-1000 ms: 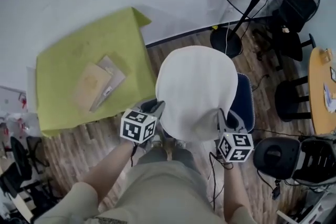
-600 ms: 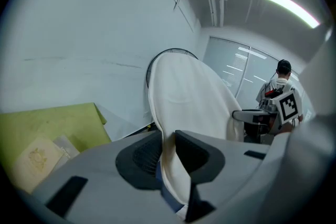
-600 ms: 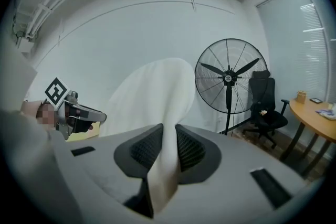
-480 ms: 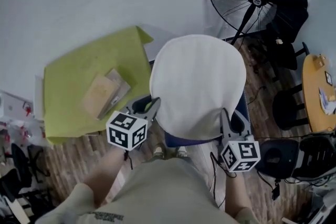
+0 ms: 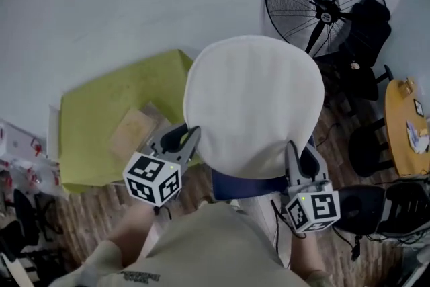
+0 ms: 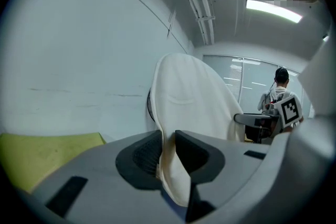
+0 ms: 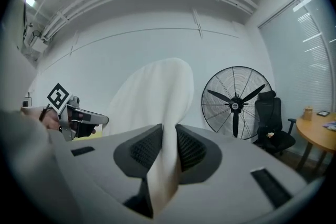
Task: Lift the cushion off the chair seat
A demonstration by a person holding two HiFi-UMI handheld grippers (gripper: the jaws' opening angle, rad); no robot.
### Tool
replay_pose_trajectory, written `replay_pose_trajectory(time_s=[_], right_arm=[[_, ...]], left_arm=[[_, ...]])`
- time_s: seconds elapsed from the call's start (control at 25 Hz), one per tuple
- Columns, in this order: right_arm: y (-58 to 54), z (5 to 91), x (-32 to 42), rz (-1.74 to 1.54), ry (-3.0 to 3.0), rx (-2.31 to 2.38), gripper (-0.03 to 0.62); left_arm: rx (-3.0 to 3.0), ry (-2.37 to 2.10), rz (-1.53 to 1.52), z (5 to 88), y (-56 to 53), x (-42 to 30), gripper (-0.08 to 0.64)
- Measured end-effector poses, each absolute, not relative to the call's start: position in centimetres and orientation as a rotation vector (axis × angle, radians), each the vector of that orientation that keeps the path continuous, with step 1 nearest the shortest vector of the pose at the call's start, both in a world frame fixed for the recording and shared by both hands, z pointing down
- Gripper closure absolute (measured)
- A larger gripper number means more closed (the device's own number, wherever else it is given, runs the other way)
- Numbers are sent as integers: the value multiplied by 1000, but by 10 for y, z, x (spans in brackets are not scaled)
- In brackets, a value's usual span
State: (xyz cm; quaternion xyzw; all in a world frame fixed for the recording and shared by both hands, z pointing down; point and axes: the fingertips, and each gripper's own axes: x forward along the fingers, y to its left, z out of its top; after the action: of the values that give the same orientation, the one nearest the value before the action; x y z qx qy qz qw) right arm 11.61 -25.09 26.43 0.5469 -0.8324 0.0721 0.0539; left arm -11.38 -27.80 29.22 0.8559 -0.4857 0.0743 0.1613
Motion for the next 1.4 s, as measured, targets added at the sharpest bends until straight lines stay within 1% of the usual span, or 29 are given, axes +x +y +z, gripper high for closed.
replay_pose_trajectory(time_s=[0.56, 1.08, 1.4], right_arm=[[-254, 264, 107, 235, -2547, 1607, 500], [-254, 264, 118, 286, -2554, 1611, 500], [-250, 260, 121, 259, -2537, 1615, 500]], left_arm=[[2429, -1426, 219, 289, -275, -123, 466], [2440, -1426, 229, 286, -272, -112, 466], [2447, -1415, 230, 284, -266, -108, 466]])
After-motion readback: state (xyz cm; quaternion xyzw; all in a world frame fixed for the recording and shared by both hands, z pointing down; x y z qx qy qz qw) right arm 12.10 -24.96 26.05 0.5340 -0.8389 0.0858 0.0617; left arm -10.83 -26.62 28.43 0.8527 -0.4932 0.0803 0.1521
